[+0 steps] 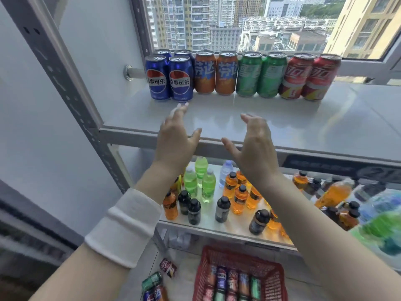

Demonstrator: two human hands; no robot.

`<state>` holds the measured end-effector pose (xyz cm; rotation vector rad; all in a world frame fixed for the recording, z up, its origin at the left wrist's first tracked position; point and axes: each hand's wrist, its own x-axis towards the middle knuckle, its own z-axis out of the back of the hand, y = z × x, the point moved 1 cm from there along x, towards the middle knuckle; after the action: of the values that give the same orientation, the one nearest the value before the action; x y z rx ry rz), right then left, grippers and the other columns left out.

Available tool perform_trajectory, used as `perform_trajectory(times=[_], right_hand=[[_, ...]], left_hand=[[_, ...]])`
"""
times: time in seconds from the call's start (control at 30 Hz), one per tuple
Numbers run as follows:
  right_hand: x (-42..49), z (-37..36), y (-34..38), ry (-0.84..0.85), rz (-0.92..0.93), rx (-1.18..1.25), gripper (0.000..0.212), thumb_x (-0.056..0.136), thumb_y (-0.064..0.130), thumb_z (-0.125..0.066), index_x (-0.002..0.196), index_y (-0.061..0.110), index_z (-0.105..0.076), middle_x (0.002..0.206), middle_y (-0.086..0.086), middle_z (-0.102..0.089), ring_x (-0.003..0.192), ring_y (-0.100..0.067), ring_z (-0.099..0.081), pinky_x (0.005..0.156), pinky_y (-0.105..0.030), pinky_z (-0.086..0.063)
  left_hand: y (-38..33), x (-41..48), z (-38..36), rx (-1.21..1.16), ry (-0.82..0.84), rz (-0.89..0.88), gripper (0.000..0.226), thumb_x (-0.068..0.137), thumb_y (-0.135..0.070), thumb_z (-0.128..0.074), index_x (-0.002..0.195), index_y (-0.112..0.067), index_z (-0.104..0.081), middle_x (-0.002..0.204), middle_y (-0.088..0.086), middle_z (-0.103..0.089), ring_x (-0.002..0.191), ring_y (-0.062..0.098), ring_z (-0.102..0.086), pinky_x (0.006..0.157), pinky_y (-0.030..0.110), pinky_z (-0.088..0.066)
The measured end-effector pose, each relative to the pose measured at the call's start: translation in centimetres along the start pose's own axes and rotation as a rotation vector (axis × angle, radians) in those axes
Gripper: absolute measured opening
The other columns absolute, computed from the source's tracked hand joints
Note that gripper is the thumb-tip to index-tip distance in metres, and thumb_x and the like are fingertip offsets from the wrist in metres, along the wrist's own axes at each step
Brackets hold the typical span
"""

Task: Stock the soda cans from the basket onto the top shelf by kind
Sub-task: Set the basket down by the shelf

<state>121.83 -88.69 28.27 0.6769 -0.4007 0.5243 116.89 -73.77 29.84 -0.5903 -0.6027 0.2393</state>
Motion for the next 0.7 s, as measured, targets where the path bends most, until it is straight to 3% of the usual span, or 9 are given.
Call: perform_trajectory(times=[0.17,0.33,0.53,0.7], right_hand=[[-7.1,4.0,-3.8,0.067,0.046,-0.134,0.066,0.086,0.03,-0.064,0.137,-0.002,-0.037,0.139,-0.023,-0.042,0.135,-0.039,-0.033,0.113,-0.049,-0.026],[-12.3,6.0,-6.5,0.189,-0.006,-0.245,0.074,0.089,0.038,-0.056,0.145,0.004,-0.024,0.15,-0.018,-0.029,0.143,-0.036,-0.016,0.117,-0.05,-0.013],[-18.0,6.9,-8.6,0.226,-0.039,-0.373,0.071,0.089,0.037,-0.057,0.144,0.003,-0.028,0.149,-0.021,-0.031,0.141,-0.038,-0.02,0.114,-0.053,-0.016],[-24.1,5.7,-10.1,0.317,-0.107,-0.386,0.07,0.089,0.038,-0.056,0.144,0.004,-0.028,0.149,-0.019,-0.032,0.141,-0.039,-0.019,0.114,-0.053,-0.013]], left_hand=[[-3.9,-6.1,-2.4,0.05,0.075,-0.039,0.054,0.09,-0.023,-0.056,0.139,-0.009,-0.037,0.144,0.01,-0.04,0.135,0.024,-0.033,0.112,0.035,-0.026],[-5.9,-10.6,-5.0,0.037,0.219,-0.089,0.056,0.091,-0.022,-0.054,0.141,-0.007,-0.034,0.148,0.01,-0.035,0.14,0.02,-0.027,0.115,0.031,-0.02],[-6.8,-15.0,-7.5,0.063,0.349,-0.136,0.057,0.092,-0.026,-0.054,0.141,-0.008,-0.033,0.147,0.01,-0.036,0.139,0.023,-0.028,0.115,0.038,-0.022],[-4.9,-19.5,-9.3,0.064,0.462,-0.137,0.058,0.092,-0.028,-0.052,0.143,-0.009,-0.03,0.149,0.01,-0.032,0.14,0.022,-0.025,0.115,0.034,-0.019]])
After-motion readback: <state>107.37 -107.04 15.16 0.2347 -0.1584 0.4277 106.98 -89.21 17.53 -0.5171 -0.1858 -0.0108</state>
